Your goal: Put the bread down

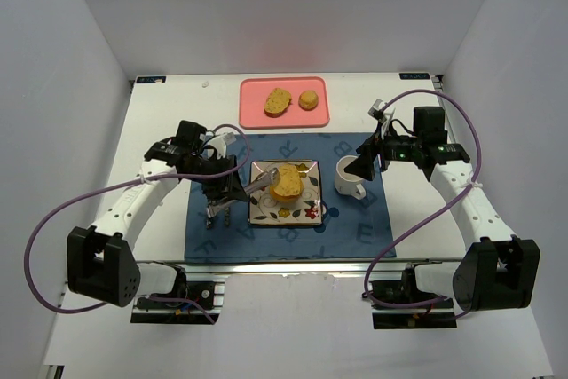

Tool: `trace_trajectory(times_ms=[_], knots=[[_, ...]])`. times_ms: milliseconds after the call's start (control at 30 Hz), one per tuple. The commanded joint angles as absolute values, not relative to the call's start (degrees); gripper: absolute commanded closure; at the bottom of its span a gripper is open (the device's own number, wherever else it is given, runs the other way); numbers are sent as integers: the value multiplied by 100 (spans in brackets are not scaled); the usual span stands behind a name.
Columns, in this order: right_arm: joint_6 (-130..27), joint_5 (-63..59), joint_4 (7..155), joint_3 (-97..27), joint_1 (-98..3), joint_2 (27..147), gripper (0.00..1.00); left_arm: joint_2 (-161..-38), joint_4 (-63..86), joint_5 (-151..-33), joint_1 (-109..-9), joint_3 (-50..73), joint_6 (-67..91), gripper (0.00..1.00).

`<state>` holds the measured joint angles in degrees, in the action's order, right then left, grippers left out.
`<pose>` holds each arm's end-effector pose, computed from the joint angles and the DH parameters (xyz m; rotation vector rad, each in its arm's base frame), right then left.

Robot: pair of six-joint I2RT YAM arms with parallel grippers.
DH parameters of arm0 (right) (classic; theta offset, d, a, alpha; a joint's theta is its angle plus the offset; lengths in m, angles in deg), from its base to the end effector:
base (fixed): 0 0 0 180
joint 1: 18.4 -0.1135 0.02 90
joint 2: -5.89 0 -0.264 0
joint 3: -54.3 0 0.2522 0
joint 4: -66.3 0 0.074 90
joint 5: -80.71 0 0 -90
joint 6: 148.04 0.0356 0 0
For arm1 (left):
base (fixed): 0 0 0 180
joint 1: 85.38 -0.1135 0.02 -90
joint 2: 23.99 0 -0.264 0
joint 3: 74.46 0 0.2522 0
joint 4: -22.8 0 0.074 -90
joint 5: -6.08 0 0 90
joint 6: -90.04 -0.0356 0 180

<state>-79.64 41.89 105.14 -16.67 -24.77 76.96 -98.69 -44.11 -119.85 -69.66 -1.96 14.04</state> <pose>0.2568 0.0566 0.3022 -0.9385 1.8523 0.8327 0.2244 -0.0849 0.2624 0.2081 2.7806 -1.0039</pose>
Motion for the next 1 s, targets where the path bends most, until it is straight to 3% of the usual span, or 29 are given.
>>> trace_trajectory(times_ms=[0,333,433,533,667,800,967], knots=[[-8001,4283,10397,-1597,-2446,7603,11,-9791,-4528,-11812,-6948,143,1278,47],[-8045,4283,10388,-1615,-2446,7664,10,-9668,-4080,-11074,-7044,662,1603,47],[-8062,4274,10388,-1597,-2446,7665,11,-9606,-3974,-10941,-7437,680,1577,53],[-8089,4274,10379,-1553,-2446,7656,11,-9562,-3764,-10810,-7992,619,1481,68],[-8089,4283,10353,-1509,-2437,7647,11,-9623,-3308,-9767,-8529,575,1226,80],[-8106,4318,10300,-1465,-2446,7647,11,-9702,-2087,-8894,-9459,-74,761,83],[-8264,4266,10361,-1535,-2446,7621,11,-9922,-524,-8304,-9549,-1294,-996,87]])
